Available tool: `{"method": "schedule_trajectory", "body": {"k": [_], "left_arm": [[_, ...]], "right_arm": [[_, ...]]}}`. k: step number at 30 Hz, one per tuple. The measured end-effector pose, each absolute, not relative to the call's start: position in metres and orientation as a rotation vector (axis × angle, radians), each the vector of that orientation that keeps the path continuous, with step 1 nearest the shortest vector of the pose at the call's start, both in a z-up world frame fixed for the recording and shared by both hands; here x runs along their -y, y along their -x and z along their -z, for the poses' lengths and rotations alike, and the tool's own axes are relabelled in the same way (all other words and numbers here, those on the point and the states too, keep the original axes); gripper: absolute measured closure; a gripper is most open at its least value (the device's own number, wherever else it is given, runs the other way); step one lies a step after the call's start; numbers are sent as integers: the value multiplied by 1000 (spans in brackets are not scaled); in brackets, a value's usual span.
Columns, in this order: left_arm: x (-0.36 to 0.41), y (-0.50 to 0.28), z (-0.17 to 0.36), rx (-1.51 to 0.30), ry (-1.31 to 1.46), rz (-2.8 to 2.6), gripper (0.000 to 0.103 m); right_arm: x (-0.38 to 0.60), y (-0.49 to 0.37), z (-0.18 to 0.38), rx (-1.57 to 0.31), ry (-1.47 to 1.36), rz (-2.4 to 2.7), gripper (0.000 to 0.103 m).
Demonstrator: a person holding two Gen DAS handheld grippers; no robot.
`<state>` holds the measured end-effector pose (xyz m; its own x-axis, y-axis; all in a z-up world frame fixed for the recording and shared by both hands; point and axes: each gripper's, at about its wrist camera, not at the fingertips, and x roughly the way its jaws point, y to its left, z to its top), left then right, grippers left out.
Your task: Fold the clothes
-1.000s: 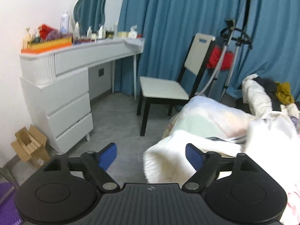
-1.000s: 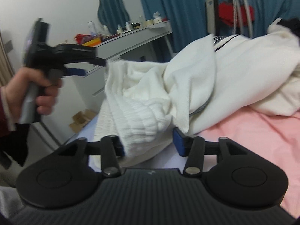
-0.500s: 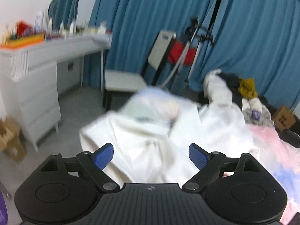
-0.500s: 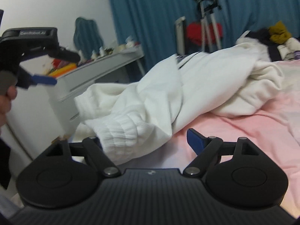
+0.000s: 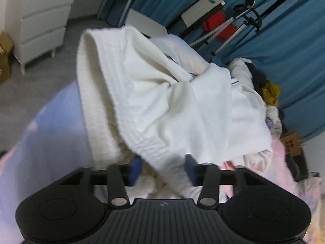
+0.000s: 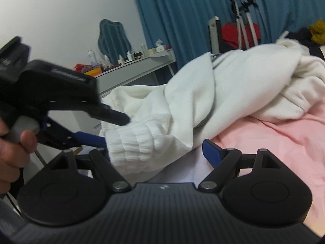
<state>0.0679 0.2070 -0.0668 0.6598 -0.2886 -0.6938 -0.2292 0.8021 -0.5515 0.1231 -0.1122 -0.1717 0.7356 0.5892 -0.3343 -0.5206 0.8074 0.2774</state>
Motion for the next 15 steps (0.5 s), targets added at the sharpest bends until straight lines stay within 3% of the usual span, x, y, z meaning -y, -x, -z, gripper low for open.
{"method": "schedule_trajectory", "body": {"k": [2, 4, 11, 15], "left_arm": [[-204, -69, 68, -845, 660, 68, 86], [-200, -69, 58, -775, 625, 76, 90], [-209, -56, 47, -620, 641, 60, 90], [-222, -44, 43, -599, 687, 48, 87]], "right_arm": [[103, -118, 170, -390, -110, -609, 20], [92, -110, 169, -336, -25, -595, 20], [59, -59, 160, -68, 222, -705, 19], [69, -60, 153, -97, 229, -704, 20]]}}
